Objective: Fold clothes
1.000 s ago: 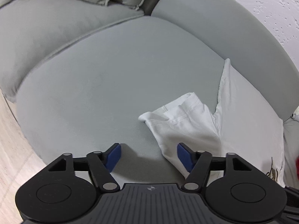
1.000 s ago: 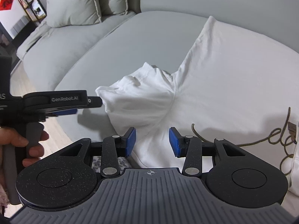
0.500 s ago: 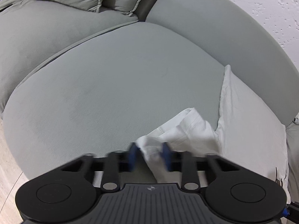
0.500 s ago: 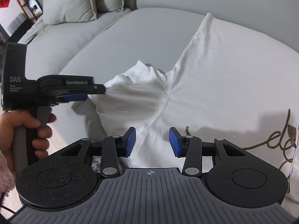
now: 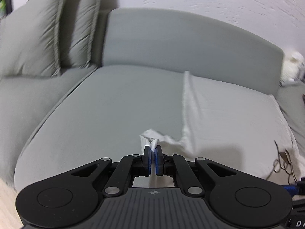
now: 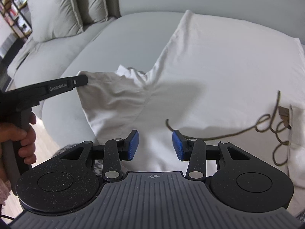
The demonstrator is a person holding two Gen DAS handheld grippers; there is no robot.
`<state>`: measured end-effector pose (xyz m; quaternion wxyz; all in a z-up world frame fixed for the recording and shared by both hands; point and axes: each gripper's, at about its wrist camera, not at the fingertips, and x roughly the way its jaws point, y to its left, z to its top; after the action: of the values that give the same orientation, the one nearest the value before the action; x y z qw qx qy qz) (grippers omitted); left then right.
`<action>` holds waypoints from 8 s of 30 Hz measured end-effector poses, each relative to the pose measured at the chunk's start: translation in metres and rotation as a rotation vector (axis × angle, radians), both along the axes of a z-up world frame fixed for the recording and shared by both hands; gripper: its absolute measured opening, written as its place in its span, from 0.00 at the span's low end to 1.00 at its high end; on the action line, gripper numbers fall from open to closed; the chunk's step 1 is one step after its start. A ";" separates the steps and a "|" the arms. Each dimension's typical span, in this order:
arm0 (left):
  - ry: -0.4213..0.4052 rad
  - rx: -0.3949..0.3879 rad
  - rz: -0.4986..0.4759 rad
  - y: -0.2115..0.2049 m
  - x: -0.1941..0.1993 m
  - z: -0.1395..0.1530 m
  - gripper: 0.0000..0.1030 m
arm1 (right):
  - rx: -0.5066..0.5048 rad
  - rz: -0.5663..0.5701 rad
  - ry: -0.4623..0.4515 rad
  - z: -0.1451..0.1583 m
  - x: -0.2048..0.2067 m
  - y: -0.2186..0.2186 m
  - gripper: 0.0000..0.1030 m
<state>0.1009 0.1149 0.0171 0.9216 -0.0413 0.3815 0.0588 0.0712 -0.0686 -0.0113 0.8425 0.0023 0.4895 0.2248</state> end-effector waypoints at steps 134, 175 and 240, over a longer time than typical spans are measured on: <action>0.253 0.010 -0.126 -0.120 -0.013 -0.023 0.42 | -0.107 -0.095 -0.003 -0.006 -0.027 -0.129 0.24; 0.305 0.103 -0.411 -0.187 -0.056 -0.057 0.33 | -0.204 -0.119 0.065 -0.044 -0.056 -0.142 0.20; 0.325 0.016 -0.298 -0.167 -0.052 -0.033 0.46 | -0.105 -0.221 0.108 -0.029 -0.062 -0.165 0.20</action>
<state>0.0491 -0.0518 -0.0163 0.8467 0.0328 0.5266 -0.0690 0.0094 -0.2332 -0.0407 0.8335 0.0244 0.5421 0.1041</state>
